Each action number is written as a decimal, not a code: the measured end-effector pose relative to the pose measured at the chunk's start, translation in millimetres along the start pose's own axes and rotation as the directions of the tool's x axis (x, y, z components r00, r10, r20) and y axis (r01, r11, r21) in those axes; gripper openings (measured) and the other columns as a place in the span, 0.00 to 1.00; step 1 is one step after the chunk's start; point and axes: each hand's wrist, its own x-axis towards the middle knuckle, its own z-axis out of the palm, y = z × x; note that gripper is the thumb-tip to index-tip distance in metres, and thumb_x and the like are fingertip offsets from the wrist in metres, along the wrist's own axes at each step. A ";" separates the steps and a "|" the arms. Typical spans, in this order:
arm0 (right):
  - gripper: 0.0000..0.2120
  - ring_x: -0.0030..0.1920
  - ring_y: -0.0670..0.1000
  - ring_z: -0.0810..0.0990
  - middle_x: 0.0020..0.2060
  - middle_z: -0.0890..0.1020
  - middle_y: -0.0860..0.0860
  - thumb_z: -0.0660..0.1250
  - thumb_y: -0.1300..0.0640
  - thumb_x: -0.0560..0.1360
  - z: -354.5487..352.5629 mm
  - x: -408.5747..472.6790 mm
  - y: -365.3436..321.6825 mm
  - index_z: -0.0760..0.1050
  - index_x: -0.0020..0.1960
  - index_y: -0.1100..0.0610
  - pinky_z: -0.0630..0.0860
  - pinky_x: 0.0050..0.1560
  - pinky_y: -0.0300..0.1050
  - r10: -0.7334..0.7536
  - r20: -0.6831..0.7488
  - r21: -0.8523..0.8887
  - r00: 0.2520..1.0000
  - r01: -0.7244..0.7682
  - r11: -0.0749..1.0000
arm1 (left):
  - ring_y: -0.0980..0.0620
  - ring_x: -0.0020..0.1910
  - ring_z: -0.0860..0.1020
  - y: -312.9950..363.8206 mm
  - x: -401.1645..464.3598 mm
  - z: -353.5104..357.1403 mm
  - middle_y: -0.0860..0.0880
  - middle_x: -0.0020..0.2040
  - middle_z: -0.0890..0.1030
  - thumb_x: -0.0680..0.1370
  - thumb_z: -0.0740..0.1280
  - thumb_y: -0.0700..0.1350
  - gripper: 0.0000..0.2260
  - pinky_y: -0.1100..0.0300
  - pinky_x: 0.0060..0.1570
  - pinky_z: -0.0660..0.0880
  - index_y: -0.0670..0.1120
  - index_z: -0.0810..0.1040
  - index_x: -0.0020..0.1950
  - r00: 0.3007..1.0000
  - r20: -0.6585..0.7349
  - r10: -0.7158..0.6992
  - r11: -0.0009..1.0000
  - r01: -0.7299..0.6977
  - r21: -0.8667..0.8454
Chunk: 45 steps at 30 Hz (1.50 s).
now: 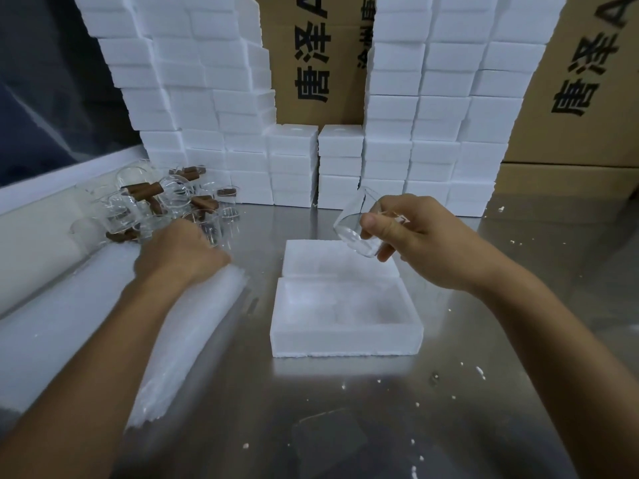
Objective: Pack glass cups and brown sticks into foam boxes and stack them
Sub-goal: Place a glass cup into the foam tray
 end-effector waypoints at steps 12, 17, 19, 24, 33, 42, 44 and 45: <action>0.24 0.39 0.46 0.85 0.40 0.83 0.49 0.62 0.32 0.69 -1.2 -2.3 2.0 0.79 0.45 0.53 0.72 0.39 0.41 0.023 0.007 -0.012 1.000 -0.023 1.000 | 0.35 0.53 0.77 -10.4 -0.6 -10.9 0.36 0.53 0.80 0.71 0.78 0.46 0.17 0.45 0.52 0.76 0.38 0.77 0.52 0.994 0.020 -0.106 0.994 0.105 0.039; 0.22 0.38 0.45 0.85 0.39 0.82 0.47 0.62 0.33 0.70 -1.8 -3.2 1.3 0.79 0.45 0.52 0.72 0.38 0.40 0.028 0.001 -0.021 1.000 -0.028 0.999 | 0.39 0.52 0.78 -8.2 -0.4 -12.2 0.42 0.49 0.82 0.72 0.74 0.36 0.06 0.51 0.50 0.72 0.45 0.80 0.40 0.987 -0.150 -0.063 0.993 0.047 -0.108; 0.23 0.38 0.45 0.85 0.39 0.82 0.47 0.63 0.33 0.70 -2.1 -3.1 1.1 0.80 0.45 0.53 0.71 0.38 0.40 0.032 -0.007 -0.014 0.999 -0.032 0.999 | 0.44 0.48 0.77 -2.3 -2.0 -14.2 0.47 0.45 0.81 0.73 0.71 0.35 0.11 0.54 0.50 0.71 0.49 0.78 0.37 0.976 -0.220 -0.005 0.985 -0.034 -0.171; 0.25 0.38 0.45 0.85 0.39 0.82 0.49 0.63 0.33 0.70 -1.4 -3.6 0.5 0.79 0.44 0.55 0.73 0.39 0.42 0.030 -0.011 -0.017 0.999 -0.031 0.999 | 0.54 0.36 0.78 27.7 -16.0 -12.5 0.55 0.36 0.79 0.70 0.66 0.29 0.14 0.64 0.38 0.74 0.49 0.76 0.37 0.897 -0.346 0.277 0.867 -0.388 -0.312; 0.26 0.37 0.45 0.85 0.38 0.82 0.45 0.62 0.32 0.70 -2.3 -3.6 -3.1 0.80 0.43 0.55 0.71 0.36 0.40 0.028 -0.056 0.009 0.998 -0.028 1.000 | 0.55 0.38 0.77 53.4 -40.9 0.1 0.46 0.54 0.83 0.73 0.62 0.29 0.18 0.68 0.44 0.71 0.47 0.86 0.49 0.886 -0.270 0.376 0.831 -0.451 -0.326; 0.17 0.37 0.47 0.86 0.54 0.77 0.42 0.73 0.41 0.72 8.0 -5.1 -5.4 0.69 0.53 0.47 0.74 0.37 0.40 0.160 -0.146 0.174 0.976 -0.134 0.976 | 0.59 0.32 0.78 44.6 -36.3 0.1 0.55 0.34 0.83 0.73 0.76 0.44 0.11 0.65 0.33 0.69 0.51 0.81 0.30 0.950 -0.207 0.232 0.926 -0.281 -0.253; 0.22 0.36 0.46 0.86 0.55 0.76 0.44 0.73 0.41 0.71 9.0 -6.0 -8.4 0.66 0.57 0.44 0.75 0.38 0.40 0.182 -0.137 0.192 0.974 -0.154 0.969 | 0.54 0.40 0.78 44.7 -38.0 -0.6 0.51 0.44 0.85 0.73 0.72 0.36 0.16 0.62 0.40 0.71 0.55 0.80 0.32 0.957 -0.154 0.247 0.942 -0.275 -0.194; 0.25 0.37 0.46 0.86 0.56 0.76 0.44 0.73 0.40 0.71 9.1 -6.4 -9.9 0.64 0.60 0.43 0.76 0.38 0.40 0.187 -0.132 0.188 0.974 -0.161 0.969 | 0.54 0.39 0.77 45.7 -40.1 -2.0 0.49 0.48 0.85 0.74 0.69 0.33 0.18 0.60 0.42 0.71 0.54 0.81 0.32 0.959 -0.136 0.249 0.948 -0.270 -0.170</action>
